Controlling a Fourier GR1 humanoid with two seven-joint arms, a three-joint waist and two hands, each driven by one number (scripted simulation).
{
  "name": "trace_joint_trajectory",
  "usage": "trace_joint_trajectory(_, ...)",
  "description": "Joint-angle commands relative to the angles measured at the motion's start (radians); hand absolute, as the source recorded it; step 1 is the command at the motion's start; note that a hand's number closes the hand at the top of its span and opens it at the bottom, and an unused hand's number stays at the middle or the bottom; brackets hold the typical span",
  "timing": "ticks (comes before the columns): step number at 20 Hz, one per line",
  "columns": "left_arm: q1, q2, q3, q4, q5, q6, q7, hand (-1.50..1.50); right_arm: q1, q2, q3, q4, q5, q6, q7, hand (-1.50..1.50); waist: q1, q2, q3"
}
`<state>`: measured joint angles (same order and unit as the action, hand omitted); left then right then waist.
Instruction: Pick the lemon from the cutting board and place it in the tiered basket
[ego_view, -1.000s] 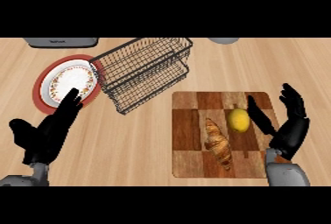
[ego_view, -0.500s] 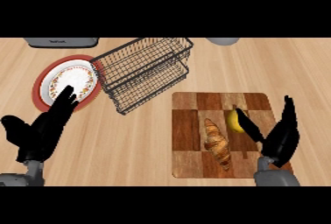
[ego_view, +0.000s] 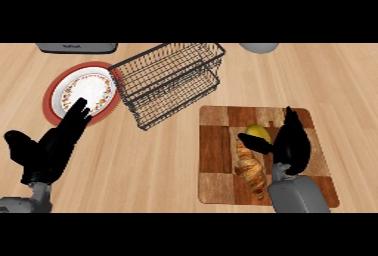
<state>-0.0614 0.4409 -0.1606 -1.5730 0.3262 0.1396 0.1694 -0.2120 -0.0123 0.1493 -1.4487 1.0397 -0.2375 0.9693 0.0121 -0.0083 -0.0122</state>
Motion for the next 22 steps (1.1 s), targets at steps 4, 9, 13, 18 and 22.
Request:
trace_joint_trajectory(4,0.013,-0.003,0.02,0.017,-0.005,-0.011,-0.024,0.0,-0.238,0.012,0.086,-0.053,0.049,0.284,0.462,-1.5,0.005,0.005,0.01)
trace_joint_trajectory(9,-0.005,-0.019,0.014,0.009,-0.009,-0.016,-0.008,0.0,-0.284,0.012,0.071,0.011,0.041,0.287,0.515,-1.5,0.006,0.007,0.011)
trace_joint_trajectory(13,0.008,-0.018,0.02,-0.008,-0.02,-0.01,-0.003,0.0,-0.228,0.012,0.029,0.03,0.034,0.277,0.495,-1.5,-0.001,0.006,0.012)
trace_joint_trajectory(18,0.035,-0.032,0.014,-0.02,-0.038,-0.018,-0.004,0.0,-0.125,0.012,0.001,0.037,0.087,0.22,0.379,-1.5,-0.011,0.006,0.012)
trace_joint_trajectory(22,-0.047,-0.038,0.075,0.082,-0.006,-0.054,-0.032,0.0,-0.15,0.012,0.015,0.095,0.14,0.193,0.401,-1.5,-0.013,0.009,0.012)
